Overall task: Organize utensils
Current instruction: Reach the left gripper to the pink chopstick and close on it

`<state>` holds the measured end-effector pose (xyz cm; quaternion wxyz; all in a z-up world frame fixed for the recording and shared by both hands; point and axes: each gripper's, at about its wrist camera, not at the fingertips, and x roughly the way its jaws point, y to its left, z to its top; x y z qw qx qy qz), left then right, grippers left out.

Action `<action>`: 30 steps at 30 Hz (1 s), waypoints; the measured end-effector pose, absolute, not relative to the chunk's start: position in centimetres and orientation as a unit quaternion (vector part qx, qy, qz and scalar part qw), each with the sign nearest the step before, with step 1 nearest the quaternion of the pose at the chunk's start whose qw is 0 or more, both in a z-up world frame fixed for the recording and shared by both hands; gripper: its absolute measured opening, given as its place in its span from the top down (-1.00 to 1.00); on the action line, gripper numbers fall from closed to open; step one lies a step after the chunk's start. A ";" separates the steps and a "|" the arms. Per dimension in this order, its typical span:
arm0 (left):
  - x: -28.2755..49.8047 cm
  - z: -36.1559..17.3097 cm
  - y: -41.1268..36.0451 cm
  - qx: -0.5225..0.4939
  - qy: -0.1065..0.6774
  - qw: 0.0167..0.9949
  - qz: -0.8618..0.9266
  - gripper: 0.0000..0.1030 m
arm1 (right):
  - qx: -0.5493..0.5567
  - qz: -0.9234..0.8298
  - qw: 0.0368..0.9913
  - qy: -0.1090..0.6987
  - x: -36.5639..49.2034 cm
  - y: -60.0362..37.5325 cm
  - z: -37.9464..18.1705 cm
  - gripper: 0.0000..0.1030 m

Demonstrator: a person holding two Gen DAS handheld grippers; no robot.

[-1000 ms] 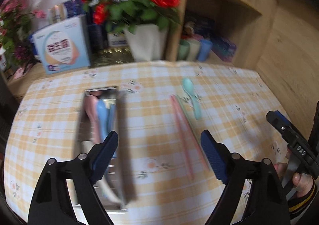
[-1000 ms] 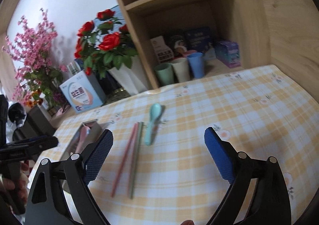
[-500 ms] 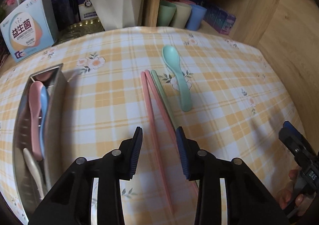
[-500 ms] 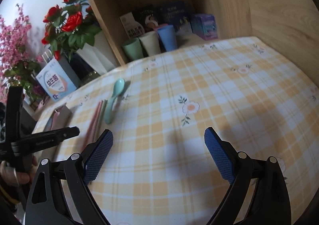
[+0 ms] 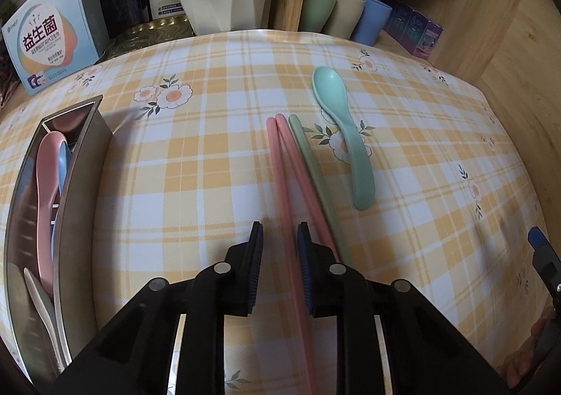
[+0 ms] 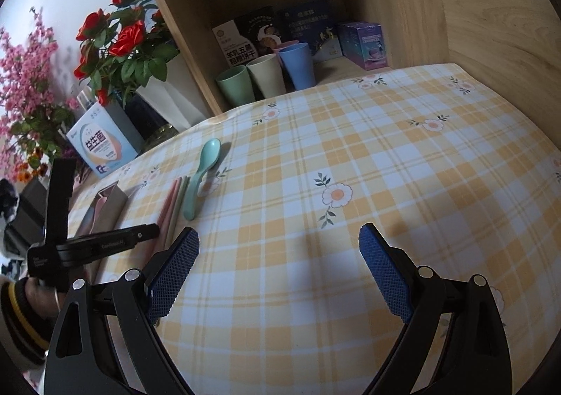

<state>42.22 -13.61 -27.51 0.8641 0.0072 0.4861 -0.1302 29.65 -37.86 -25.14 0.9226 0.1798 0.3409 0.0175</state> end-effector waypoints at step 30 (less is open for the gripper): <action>35.5 -23.1 -10.1 -0.006 0.460 0.879 -0.121 0.89 | 0.189 0.038 0.908 0.372 28.3 -34.4 -25.0 -0.74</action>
